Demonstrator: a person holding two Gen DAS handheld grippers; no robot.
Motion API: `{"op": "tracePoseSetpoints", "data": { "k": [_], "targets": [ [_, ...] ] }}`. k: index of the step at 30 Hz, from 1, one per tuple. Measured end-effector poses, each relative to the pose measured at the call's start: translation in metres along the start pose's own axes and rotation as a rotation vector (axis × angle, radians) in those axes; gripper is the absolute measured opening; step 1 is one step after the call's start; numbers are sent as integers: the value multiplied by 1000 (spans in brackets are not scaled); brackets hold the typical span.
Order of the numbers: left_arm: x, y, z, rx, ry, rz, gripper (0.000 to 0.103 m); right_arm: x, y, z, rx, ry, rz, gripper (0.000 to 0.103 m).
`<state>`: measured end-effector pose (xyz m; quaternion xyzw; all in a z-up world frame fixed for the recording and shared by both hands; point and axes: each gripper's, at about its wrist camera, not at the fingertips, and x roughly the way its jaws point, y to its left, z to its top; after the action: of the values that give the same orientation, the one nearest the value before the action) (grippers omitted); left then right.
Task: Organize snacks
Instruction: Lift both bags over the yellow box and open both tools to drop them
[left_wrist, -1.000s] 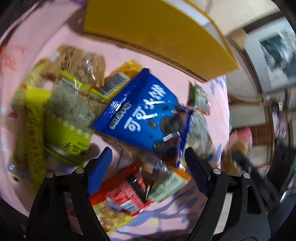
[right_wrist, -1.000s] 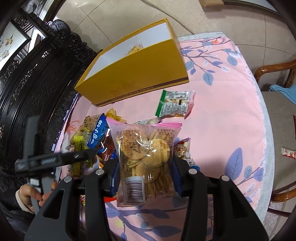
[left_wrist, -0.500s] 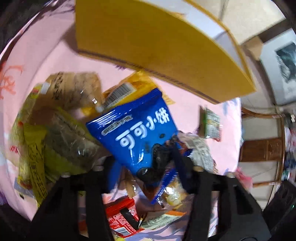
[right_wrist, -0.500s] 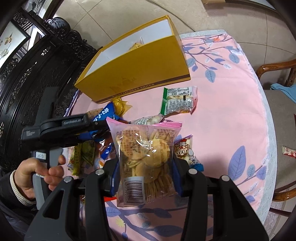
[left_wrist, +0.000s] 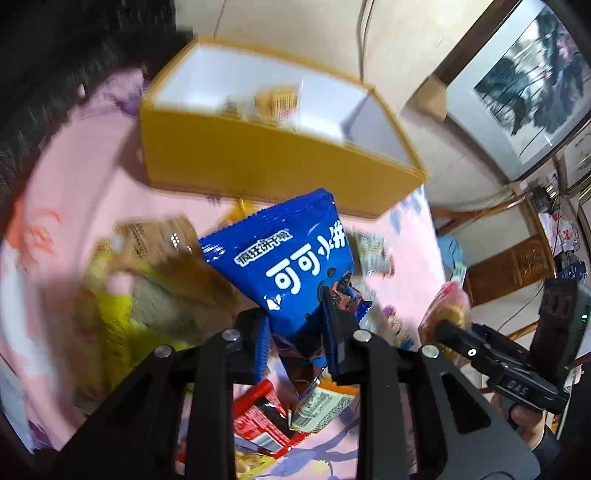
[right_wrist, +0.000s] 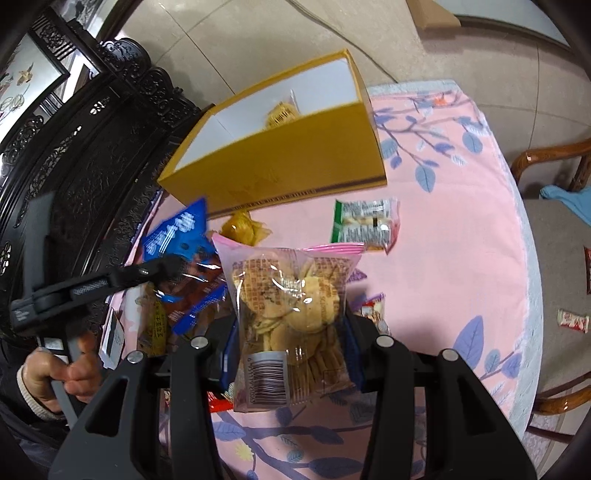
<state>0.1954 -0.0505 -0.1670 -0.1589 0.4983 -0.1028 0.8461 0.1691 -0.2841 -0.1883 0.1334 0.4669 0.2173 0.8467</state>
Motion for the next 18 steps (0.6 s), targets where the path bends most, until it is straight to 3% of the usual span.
{"op": "tracePoseSetpoints", "data": {
  "k": [5,9,18],
  "targets": [
    [-52,-6,43,45,-163,5,24,-16,20,37,-79,-82,18,47],
    [-78,-16,90,94,-275,9,24,-29,41,87,-154,-182,37,47],
    [-71,-34,184,180,-378,59,24,-21,75,195,-273,-341,-13,47]
  ]
}}
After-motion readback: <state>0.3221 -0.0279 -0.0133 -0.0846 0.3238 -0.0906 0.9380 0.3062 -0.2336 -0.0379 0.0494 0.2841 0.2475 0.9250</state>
